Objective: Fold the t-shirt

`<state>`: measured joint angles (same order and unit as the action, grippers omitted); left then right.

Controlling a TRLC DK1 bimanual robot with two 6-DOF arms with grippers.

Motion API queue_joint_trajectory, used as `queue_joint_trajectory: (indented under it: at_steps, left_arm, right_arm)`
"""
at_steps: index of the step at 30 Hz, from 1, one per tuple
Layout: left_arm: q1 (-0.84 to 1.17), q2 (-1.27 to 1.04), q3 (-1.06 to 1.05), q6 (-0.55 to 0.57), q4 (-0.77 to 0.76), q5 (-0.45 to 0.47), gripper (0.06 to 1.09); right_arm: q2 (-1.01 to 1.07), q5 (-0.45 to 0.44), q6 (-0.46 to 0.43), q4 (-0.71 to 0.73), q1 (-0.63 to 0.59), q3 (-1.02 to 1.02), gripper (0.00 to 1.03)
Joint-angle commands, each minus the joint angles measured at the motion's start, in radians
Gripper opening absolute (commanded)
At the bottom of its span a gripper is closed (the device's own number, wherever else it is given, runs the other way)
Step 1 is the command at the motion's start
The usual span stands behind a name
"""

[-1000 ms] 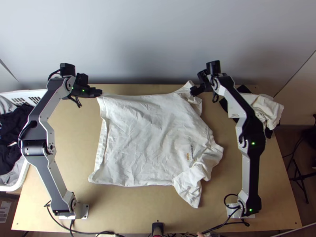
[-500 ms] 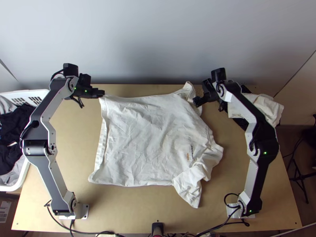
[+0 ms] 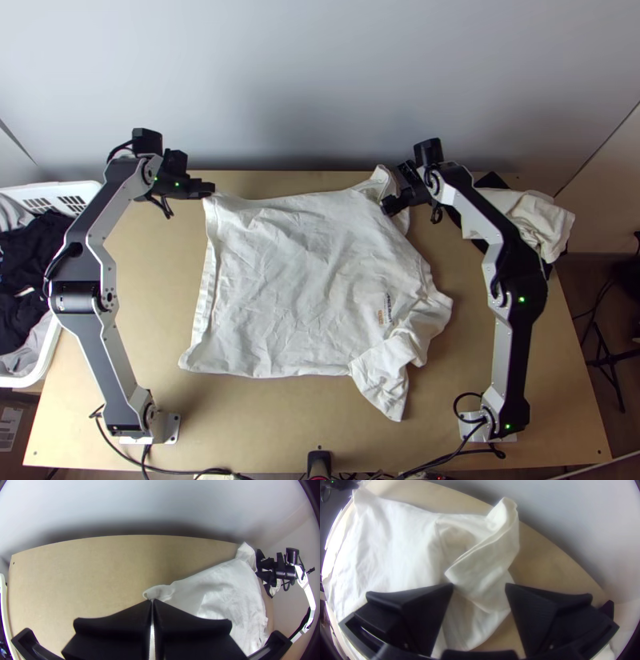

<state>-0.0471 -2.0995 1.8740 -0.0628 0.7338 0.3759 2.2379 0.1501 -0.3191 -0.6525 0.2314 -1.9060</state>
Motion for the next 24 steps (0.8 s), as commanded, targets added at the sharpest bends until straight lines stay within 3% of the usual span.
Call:
queue_joint_trajectory:
  at_steps: [1, 6, 24]
  left_arm:
    - [0.001, -0.011, 0.024, 0.003, -0.001, -0.002, 0.09]
    - [0.001, -0.017, 0.036, 0.004, -0.001, -0.002, 0.09]
    - [0.003, -0.016, 0.047, 0.009, 0.001, 0.0, 0.09]
  right_arm:
    - [0.071, 0.0, -0.015, 0.001, -0.009, -0.099, 0.27]
    - [0.086, 0.0, -0.009, -0.002, -0.009, -0.122, 0.03]
    - [0.164, -0.04, 0.017, -0.045, -0.109, -0.407, 0.03]
